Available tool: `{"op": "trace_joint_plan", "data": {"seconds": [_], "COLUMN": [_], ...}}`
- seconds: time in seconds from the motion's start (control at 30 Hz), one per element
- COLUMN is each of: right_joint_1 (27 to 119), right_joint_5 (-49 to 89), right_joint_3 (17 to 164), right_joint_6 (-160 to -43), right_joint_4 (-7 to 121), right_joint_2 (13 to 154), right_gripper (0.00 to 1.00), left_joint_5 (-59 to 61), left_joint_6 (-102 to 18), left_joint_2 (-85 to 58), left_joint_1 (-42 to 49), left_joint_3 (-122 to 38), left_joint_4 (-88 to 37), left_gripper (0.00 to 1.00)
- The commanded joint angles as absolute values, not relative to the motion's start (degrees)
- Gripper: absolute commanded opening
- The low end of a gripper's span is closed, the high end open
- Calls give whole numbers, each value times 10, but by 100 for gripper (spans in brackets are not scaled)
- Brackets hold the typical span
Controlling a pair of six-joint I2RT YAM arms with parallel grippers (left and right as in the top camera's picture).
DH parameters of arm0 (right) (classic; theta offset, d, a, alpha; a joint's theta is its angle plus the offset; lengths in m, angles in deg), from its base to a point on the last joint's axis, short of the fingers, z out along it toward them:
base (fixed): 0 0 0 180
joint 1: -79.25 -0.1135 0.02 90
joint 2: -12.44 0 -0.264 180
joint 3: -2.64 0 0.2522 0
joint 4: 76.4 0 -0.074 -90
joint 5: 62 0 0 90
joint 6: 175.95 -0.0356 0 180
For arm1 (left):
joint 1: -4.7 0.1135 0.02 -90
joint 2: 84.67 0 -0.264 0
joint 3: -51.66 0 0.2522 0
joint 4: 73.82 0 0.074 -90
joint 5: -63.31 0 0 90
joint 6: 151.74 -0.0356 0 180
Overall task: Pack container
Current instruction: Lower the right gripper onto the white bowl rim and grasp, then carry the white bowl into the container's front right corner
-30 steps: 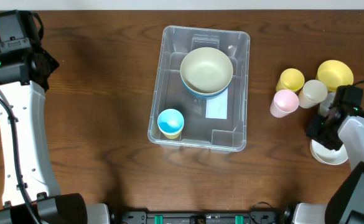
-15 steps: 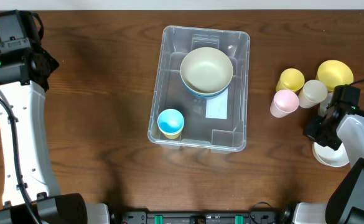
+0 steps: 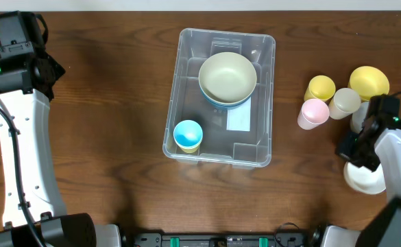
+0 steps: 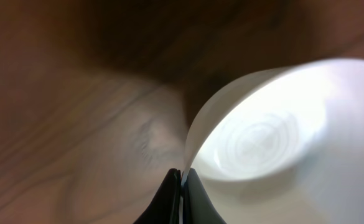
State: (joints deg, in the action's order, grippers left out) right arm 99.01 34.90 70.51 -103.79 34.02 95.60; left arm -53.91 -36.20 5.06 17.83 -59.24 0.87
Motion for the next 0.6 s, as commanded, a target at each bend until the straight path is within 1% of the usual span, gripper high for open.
{"op": "trace_joint_plan", "data": {"seconds": [0.0,0.13,0.27,0.37,0.57], "right_joint_1": [962,893,769,646,457], "right_joint_5": [346,322,312,314,373], "right_joint_3": [777,866,938,964,968], "right_joint_6": [-1052,-1025,-1010,-1009,-1009], "right_joint_4": [310,247,218,243,322], "right_joint_2": [891,862,863,866,889], "right_gripper": [1,1,1,1,1], "left_joint_5": [-548,-548,-548,-548,-547], "left_joint_6": [-357,-357,-357,-357,-357], "left_joint_2": [53,53,53,53,53], "left_joint_1": [180,180,180,180,180], "left_joint_3": [-595,-595,-595,-595,-595], "left_joint_4": [9,10,10,10,10], "left_gripper": [98,98,98,98,98]}}
